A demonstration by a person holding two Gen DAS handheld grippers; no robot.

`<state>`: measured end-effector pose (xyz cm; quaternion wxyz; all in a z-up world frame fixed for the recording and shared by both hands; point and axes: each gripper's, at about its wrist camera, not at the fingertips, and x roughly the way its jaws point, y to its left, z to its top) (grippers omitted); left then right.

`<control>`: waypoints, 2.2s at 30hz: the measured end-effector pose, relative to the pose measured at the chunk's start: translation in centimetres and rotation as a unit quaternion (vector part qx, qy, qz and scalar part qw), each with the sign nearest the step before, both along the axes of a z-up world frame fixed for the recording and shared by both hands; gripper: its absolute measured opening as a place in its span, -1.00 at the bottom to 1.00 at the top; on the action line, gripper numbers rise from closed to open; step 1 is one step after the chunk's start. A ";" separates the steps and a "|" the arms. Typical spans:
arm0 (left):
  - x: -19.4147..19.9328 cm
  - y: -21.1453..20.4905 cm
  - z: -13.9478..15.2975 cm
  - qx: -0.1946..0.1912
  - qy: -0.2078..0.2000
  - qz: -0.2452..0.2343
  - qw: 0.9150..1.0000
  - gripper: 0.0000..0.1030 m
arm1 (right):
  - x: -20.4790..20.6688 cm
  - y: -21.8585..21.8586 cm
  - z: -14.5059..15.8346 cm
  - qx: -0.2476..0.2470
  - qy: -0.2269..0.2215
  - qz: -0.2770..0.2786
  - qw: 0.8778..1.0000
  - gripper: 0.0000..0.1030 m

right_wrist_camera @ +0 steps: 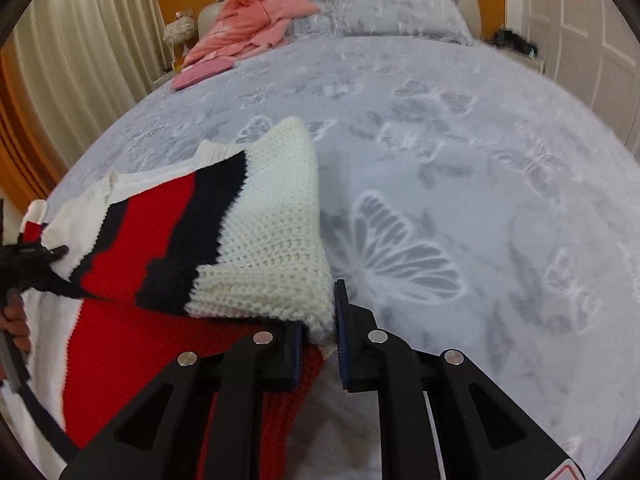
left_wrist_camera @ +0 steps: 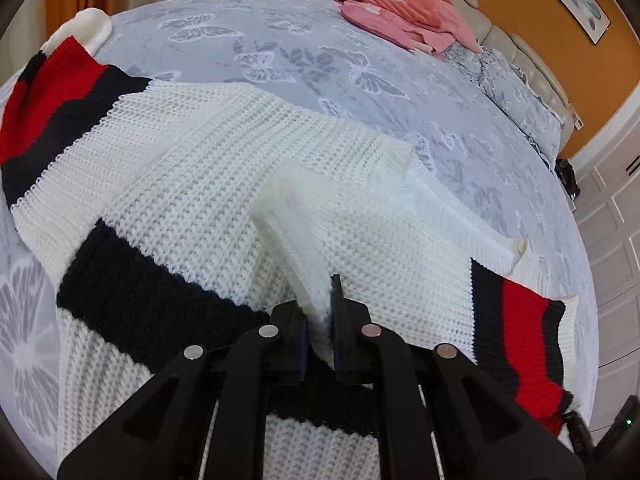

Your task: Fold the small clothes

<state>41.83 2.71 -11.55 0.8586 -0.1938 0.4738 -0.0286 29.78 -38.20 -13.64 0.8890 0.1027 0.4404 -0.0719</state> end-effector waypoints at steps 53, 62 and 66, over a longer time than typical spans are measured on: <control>4.1 27.5 0.5 -0.091 -0.006 0.289 0.953 -0.22 | -11.2 4.2 2.6 0.072 0.007 -0.005 0.997 0.24; 3.8 14.0 13.3 0.031 -0.178 0.080 0.980 -0.91 | -11.2 4.3 4.6 0.059 -0.012 0.003 0.998 0.24; -2.4 1.7 15.0 0.036 -0.207 -0.145 0.967 -0.89 | -10.0 5.0 5.2 0.074 -0.024 0.014 0.997 0.24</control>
